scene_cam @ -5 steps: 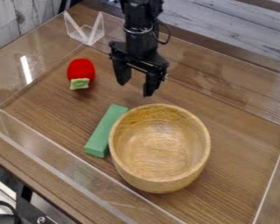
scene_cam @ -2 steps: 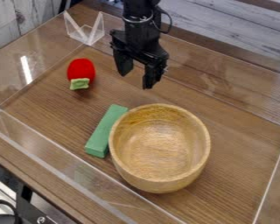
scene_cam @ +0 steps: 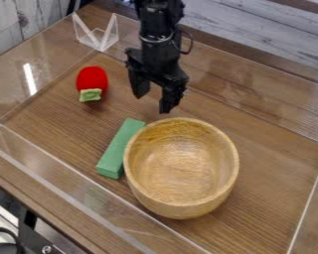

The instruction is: Move the red object to the left side of the table

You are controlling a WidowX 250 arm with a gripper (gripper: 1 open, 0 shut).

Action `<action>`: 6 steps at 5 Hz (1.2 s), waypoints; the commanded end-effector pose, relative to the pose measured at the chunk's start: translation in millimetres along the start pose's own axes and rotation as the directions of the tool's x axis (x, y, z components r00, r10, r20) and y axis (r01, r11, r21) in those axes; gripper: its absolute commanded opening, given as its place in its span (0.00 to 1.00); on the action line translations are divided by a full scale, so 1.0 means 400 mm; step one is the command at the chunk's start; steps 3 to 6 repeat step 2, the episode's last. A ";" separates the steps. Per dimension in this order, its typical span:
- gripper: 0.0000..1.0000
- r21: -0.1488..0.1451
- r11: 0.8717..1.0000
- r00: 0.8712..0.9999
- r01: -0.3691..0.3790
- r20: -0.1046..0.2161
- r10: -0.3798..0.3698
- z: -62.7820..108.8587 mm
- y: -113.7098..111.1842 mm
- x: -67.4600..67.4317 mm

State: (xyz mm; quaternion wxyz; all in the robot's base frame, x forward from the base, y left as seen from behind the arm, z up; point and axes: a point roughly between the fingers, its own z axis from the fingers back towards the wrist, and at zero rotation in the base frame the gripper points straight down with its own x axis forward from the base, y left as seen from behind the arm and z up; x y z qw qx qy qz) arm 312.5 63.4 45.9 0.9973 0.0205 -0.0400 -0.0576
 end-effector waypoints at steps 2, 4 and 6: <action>1.00 -0.001 1.000 0.997 -0.012 0.071 0.012 0.096 0.024 -0.025; 1.00 -0.001 1.000 0.997 -0.012 0.071 0.012 0.096 0.024 -0.025; 1.00 -0.001 1.000 0.997 -0.012 0.071 0.012 0.096 0.024 -0.025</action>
